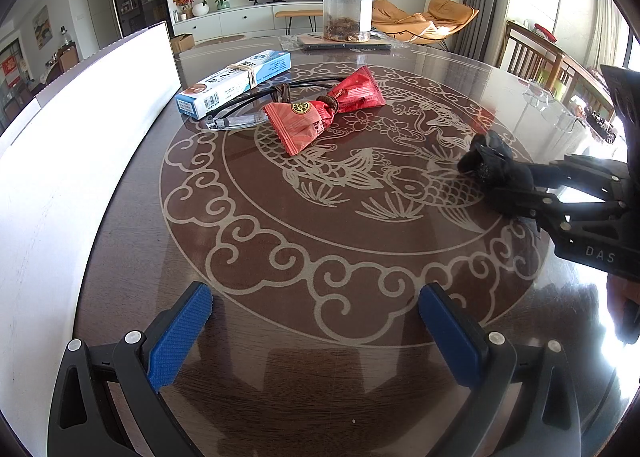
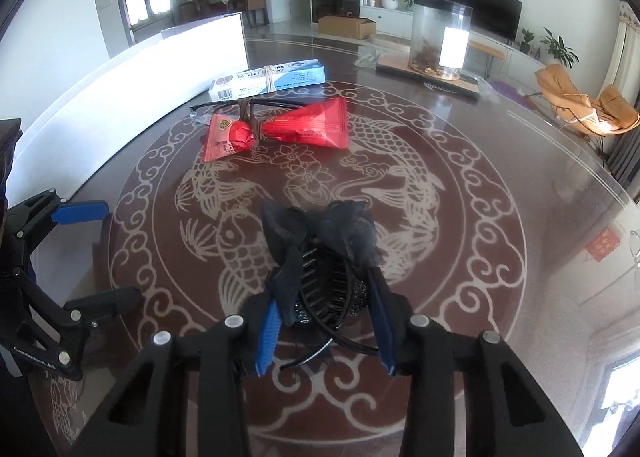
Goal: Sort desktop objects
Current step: 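Grasp the black scrunchie with claw clip with the right gripper, then grasp the red snack pouch with the left gripper while the right gripper holds the scrunchie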
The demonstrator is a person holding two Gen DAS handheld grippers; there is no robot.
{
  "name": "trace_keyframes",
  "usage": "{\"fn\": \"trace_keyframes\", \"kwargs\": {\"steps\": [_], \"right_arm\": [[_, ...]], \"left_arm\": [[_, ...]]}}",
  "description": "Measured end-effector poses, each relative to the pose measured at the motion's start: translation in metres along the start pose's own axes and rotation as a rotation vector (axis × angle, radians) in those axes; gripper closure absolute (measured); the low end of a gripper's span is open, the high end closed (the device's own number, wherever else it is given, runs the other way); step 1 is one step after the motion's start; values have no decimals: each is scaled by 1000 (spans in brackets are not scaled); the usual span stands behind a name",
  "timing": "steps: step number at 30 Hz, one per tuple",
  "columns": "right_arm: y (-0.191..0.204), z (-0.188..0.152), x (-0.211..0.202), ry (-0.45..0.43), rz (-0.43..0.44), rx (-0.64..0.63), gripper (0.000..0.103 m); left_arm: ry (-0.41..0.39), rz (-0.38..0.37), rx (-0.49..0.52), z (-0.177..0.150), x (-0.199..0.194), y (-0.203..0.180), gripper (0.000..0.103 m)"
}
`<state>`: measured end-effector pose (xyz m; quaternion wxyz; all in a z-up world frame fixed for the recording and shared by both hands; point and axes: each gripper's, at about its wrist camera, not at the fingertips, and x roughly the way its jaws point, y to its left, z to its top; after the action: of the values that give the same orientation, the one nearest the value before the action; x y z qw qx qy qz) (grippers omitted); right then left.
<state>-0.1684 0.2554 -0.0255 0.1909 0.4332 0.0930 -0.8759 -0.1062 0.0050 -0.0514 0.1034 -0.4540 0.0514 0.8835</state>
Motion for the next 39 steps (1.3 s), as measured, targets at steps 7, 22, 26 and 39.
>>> {"fn": "trace_keyframes", "kwargs": {"steps": [7,22,26,39], "right_arm": [[-13,-78,-63,-13,-54,92,62],[-17,-97,-81,-36,-41,174,60],[-17,-97,-80,-37,-40,175,60],[-18,-96,-80,-39,-32,181,60]], "left_arm": [[0,-1,0,0,0,0,0],[27,-9,210,44,18,-19,0],[67,-16,280,96,36,-26,0],[141,-119,197,134,81,-24,37]]}}
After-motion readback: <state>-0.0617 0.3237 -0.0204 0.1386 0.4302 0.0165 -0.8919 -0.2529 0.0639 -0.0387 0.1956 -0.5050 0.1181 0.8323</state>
